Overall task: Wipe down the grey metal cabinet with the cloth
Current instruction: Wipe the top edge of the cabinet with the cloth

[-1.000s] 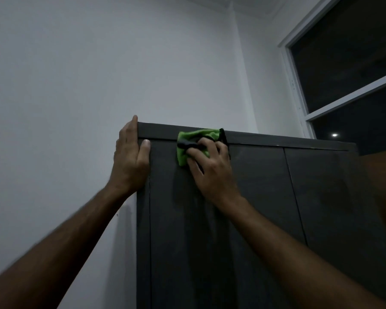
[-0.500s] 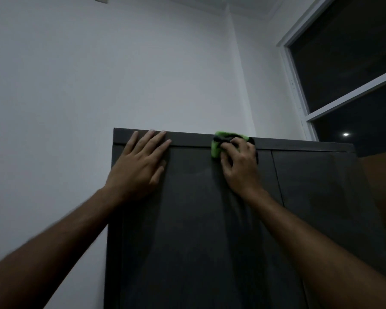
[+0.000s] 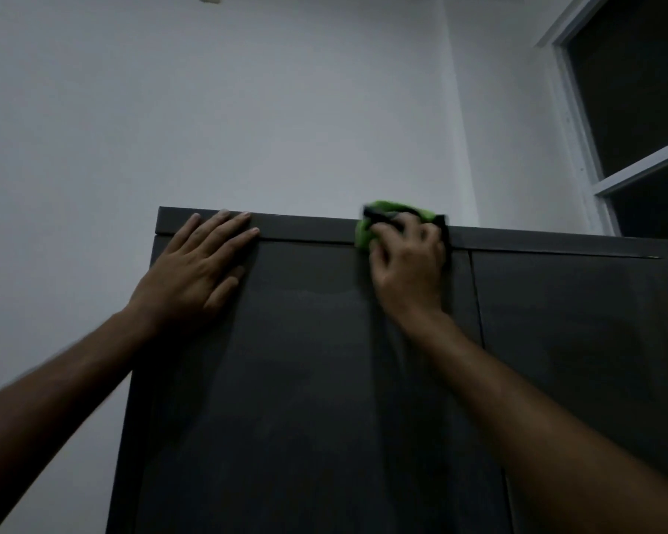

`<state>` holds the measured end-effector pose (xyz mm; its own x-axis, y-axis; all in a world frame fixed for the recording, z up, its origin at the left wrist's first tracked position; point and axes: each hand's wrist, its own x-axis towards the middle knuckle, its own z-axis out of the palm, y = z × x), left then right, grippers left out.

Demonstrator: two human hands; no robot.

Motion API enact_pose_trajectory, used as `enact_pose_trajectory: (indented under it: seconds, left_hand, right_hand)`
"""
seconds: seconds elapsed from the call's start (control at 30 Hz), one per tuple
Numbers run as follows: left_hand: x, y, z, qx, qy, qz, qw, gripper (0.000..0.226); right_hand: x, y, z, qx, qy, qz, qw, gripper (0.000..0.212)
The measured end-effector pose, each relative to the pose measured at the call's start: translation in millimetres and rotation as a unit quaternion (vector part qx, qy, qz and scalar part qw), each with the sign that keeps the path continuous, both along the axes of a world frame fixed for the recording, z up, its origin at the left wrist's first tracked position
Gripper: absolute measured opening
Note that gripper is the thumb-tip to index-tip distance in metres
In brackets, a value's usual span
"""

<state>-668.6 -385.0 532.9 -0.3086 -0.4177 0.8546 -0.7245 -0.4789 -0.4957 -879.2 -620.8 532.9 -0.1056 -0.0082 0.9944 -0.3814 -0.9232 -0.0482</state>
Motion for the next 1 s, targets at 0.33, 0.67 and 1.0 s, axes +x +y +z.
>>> enact_pose_trajectory:
  seconds: [0.33, 0.67, 1.0]
  left_hand:
    - [-8.2, -2.8, -3.6, -0.013, 0.01, 0.021, 1.0, 0.066]
    - [-77.6, -60.8, -24.6, 0.093, 0.053, -0.029, 0.994, 0.078]
    - [-81.8, -86.9, -25.1, 0.087, 0.061, -0.005, 0.994, 0.081]
  right_hand:
    - [-31.5, -31.3, -0.1, 0.036, 0.0, -0.001, 0.999, 0.027]
    - [-44.3, -48.3, -6.3, 0.034, 0.0, -0.012, 0.999, 0.028]
    - [-75.1, -82.9, -6.1, 0.049, -0.004, -0.031, 0.998, 0.029]
